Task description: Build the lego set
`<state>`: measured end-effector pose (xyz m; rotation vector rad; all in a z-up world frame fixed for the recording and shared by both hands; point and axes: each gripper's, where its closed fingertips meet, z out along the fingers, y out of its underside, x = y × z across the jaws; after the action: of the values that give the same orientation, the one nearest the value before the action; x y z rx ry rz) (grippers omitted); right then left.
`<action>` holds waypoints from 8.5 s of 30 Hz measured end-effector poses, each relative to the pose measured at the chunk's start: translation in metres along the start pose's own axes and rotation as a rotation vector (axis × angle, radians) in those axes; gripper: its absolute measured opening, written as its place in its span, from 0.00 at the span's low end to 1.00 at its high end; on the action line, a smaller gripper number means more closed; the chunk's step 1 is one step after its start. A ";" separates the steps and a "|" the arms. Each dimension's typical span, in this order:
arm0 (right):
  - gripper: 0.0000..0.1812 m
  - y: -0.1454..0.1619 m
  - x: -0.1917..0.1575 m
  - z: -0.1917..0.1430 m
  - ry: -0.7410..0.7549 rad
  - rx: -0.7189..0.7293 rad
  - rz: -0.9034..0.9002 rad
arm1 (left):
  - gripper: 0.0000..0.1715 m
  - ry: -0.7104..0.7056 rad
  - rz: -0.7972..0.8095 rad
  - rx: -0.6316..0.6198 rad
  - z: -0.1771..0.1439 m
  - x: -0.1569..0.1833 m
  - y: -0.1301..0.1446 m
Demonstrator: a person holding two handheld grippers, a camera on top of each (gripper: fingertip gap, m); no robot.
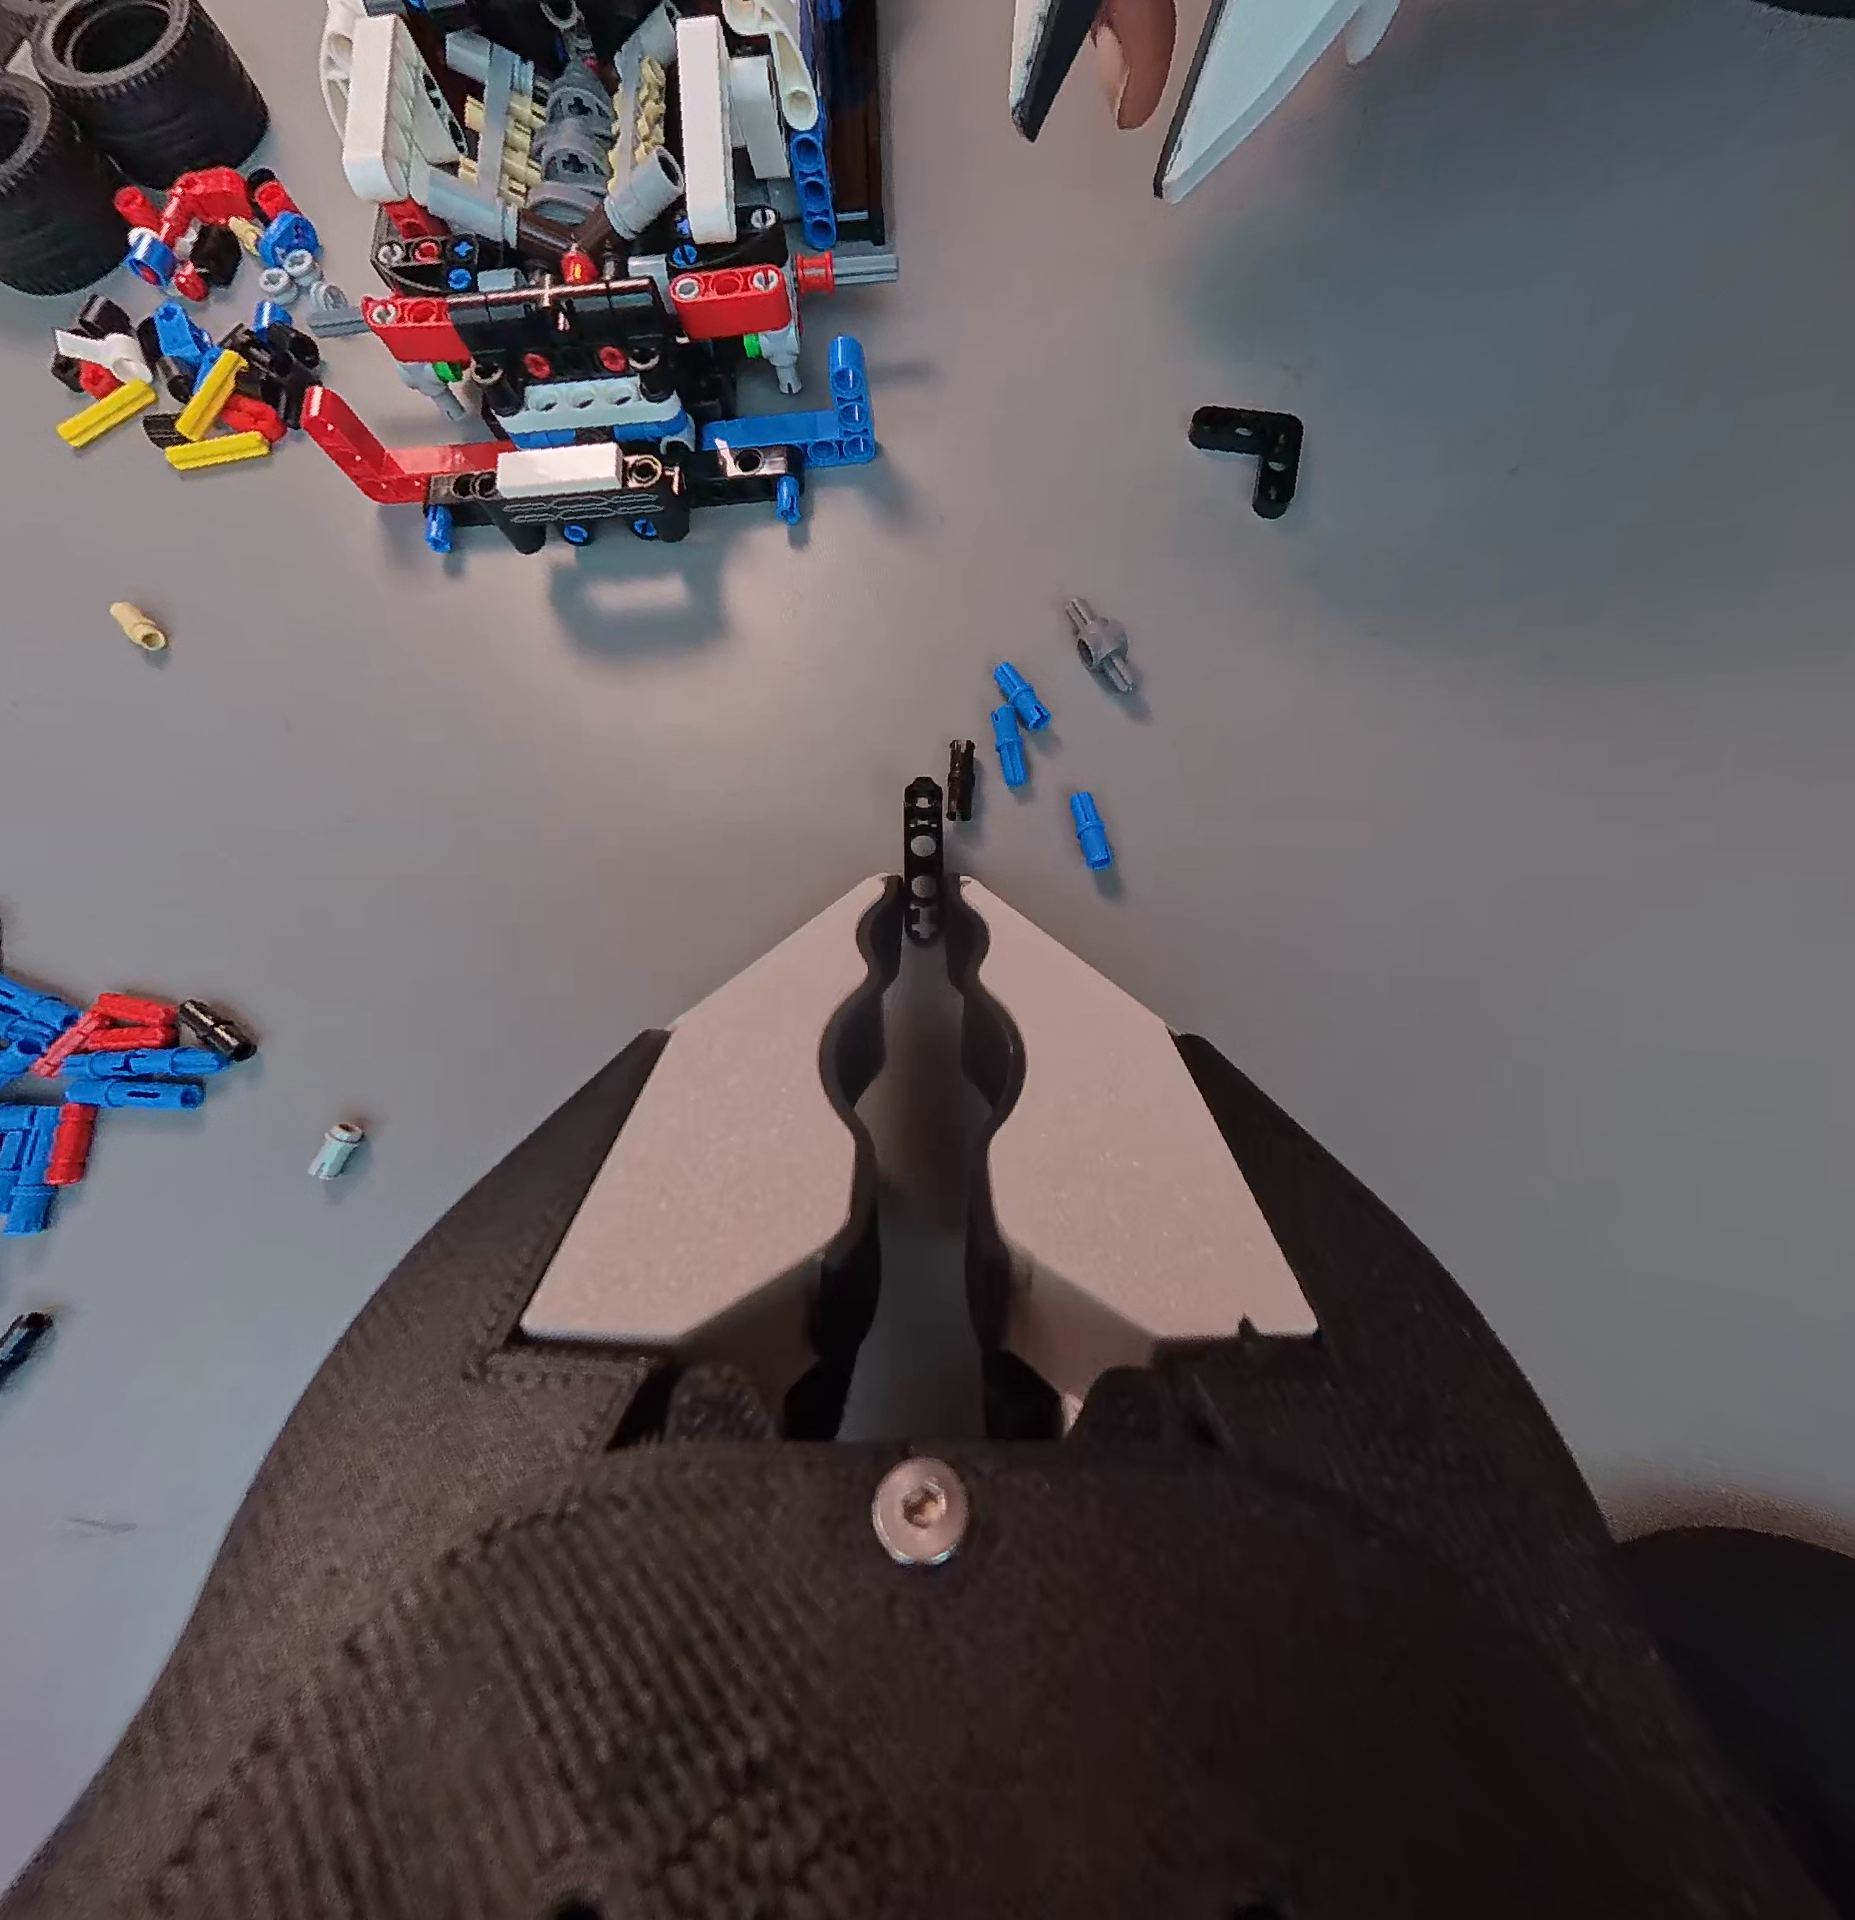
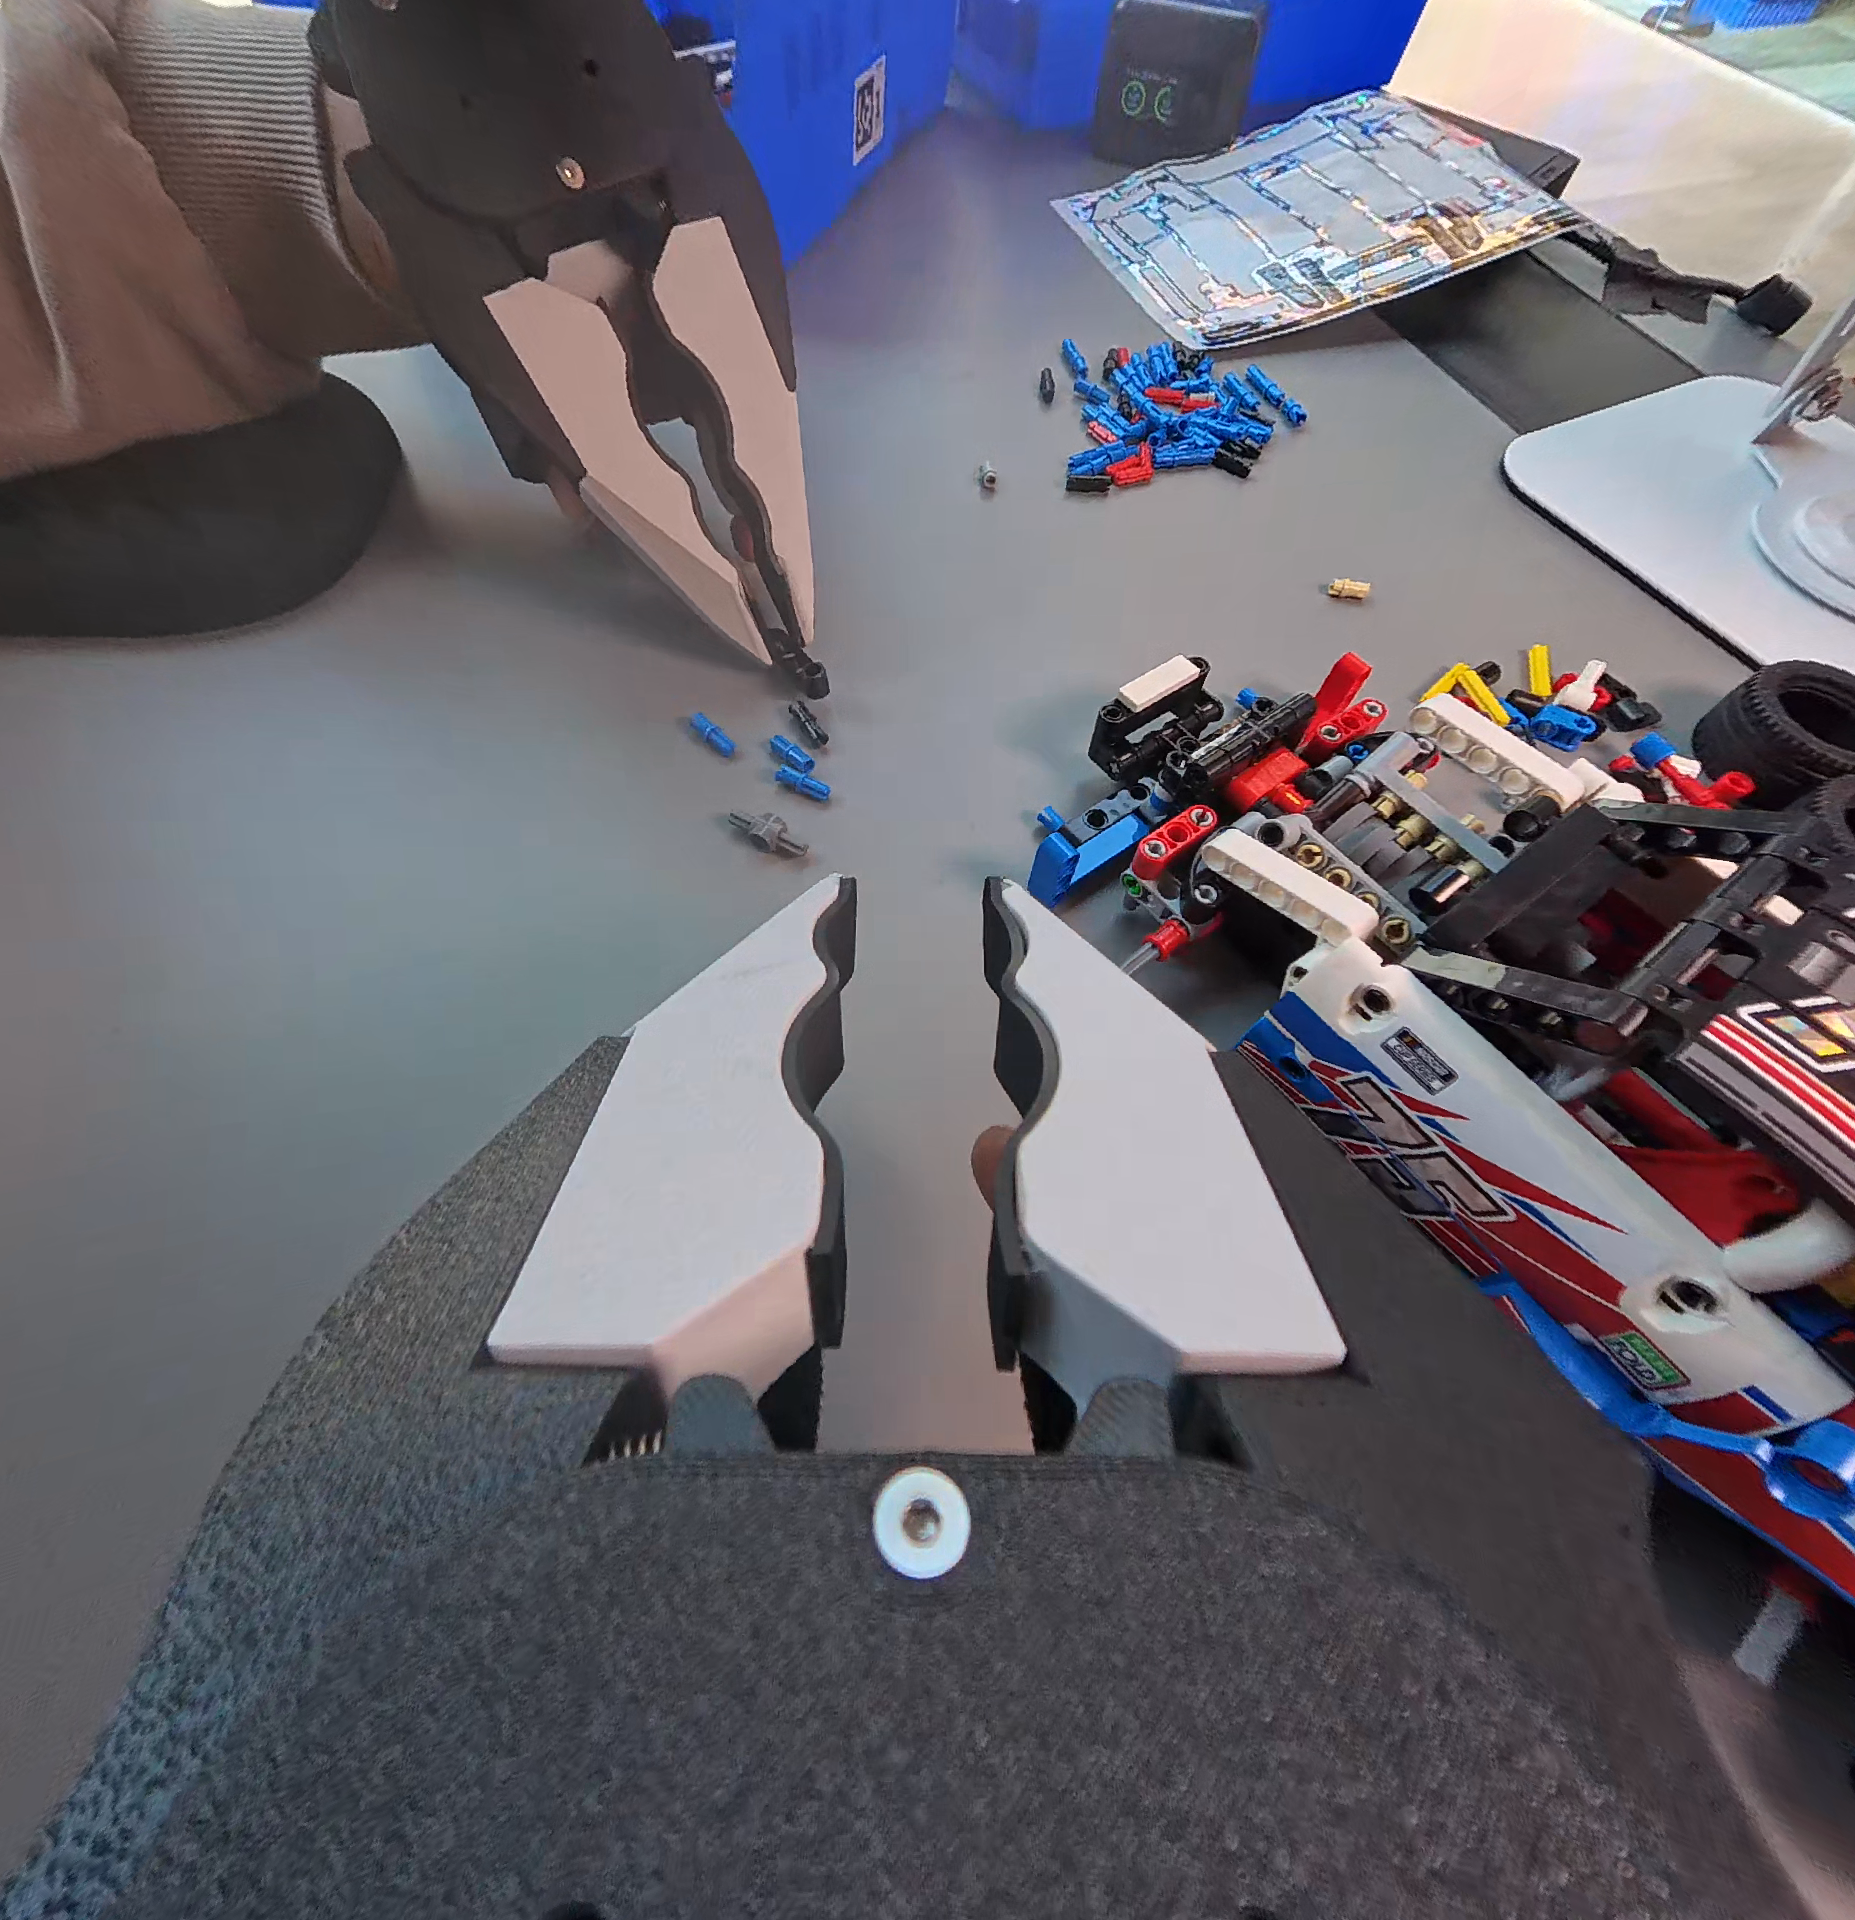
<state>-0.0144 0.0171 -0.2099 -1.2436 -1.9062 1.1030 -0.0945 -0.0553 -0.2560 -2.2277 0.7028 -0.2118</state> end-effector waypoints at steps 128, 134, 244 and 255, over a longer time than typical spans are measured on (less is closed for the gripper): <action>0.03 -0.009 -0.052 -0.007 -0.218 0.064 -0.147 | 0.02 0.085 0.097 0.329 0.031 0.073 -0.095; 0.05 -0.010 -0.050 -0.007 -0.222 0.085 -0.142 | 0.01 0.076 0.096 0.346 0.029 0.070 -0.097; 0.03 -0.022 -0.041 -0.010 -0.201 0.101 -0.125 | 0.01 -0.019 0.094 0.379 0.014 0.057 -0.106; 0.03 -0.023 -0.046 -0.011 -0.232 0.100 -0.100 | 0.00 0.018 0.078 0.426 0.012 0.061 -0.108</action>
<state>0.0026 -0.0266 -0.1865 -0.9905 -2.0306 1.3186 0.0058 -0.0224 -0.1901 -1.7915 0.6813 -0.3116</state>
